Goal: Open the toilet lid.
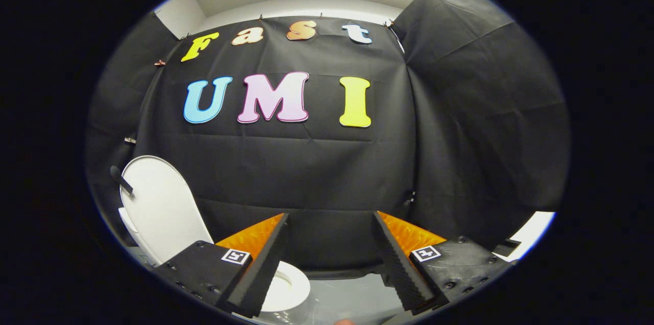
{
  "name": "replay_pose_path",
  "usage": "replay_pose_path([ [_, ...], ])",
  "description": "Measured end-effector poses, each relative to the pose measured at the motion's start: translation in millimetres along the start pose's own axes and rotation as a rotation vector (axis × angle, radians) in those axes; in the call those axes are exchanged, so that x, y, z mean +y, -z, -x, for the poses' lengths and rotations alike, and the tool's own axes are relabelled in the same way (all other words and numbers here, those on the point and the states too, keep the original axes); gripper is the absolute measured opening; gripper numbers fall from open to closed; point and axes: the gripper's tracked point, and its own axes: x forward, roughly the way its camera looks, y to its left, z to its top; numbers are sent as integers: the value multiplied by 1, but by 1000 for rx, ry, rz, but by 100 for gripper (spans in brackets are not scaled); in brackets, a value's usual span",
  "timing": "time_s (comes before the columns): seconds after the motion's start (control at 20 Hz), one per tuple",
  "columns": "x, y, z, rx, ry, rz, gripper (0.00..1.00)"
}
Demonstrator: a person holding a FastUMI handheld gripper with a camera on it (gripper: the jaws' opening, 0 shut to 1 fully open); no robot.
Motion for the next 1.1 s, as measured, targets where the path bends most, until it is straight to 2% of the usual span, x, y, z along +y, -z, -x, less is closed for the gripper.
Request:
replay_pose_path([
  [0.2, 11, -2, 0, -19, -32, 60, 99],
  [0.4, 17, 0, -5, -15, -30, 47, 99],
  [1.1, 15, 4, -16, -16, 16, 44, 99],
])
